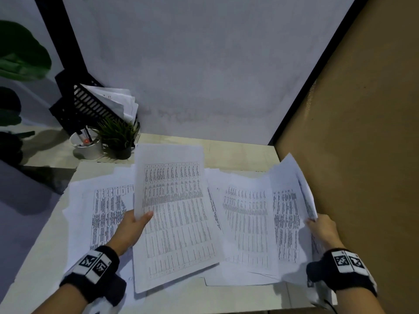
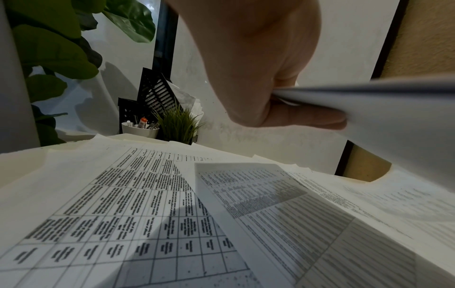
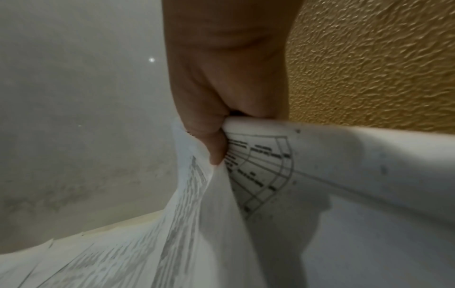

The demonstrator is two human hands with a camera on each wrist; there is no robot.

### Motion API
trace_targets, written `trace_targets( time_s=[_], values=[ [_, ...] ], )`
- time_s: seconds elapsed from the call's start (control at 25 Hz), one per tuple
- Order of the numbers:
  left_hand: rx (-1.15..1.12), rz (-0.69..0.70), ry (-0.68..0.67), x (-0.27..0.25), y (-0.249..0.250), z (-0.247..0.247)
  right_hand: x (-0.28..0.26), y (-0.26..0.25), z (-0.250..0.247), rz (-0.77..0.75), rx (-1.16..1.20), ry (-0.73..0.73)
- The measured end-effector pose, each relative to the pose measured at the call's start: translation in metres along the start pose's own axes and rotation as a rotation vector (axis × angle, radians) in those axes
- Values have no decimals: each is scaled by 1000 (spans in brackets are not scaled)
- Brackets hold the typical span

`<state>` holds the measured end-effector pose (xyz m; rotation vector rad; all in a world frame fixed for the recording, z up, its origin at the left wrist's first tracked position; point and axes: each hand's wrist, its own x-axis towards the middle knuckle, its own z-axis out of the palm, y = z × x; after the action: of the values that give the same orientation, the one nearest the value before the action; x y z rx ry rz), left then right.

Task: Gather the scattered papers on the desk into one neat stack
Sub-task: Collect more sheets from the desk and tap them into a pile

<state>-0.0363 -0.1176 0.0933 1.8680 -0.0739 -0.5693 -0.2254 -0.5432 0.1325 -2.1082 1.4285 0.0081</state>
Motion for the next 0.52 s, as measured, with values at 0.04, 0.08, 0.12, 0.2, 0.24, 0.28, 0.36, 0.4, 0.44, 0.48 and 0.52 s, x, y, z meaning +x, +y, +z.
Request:
trace_targets(
  time_s=[0.04,0.08,0.12,0.2,0.24,0.28,0.36,0.4,0.44,0.48,0.52],
  values=[
    [-6,7,-3,-2,0,0,-2,4,-2,18,1,14],
    [-17,12,-6,-4,-1,0,-4,9,-5,47,14,42],
    [-25,16,-13,-7,-1,0,-7,15,-9,77,31,80],
    [-28,21,-24,-10,-1,-1,-14,23,-19,130,57,157],
    [-37,21,-31,-13,0,0,-18,27,-25,155,80,191],
    [-48,20,-39,-15,2,0,-22,29,-32,169,100,227],
    [-50,26,-34,-19,5,1,-33,27,-50,173,177,312],
    [-46,26,-32,-21,7,1,-38,25,-62,165,217,359],
    [-51,31,-33,-23,12,2,-44,22,-74,146,246,399],
    [-65,43,-39,-26,17,4,-48,19,-85,120,278,438],
    [-84,61,-49,-30,24,7,-51,15,-95,100,313,469]
  ],
)
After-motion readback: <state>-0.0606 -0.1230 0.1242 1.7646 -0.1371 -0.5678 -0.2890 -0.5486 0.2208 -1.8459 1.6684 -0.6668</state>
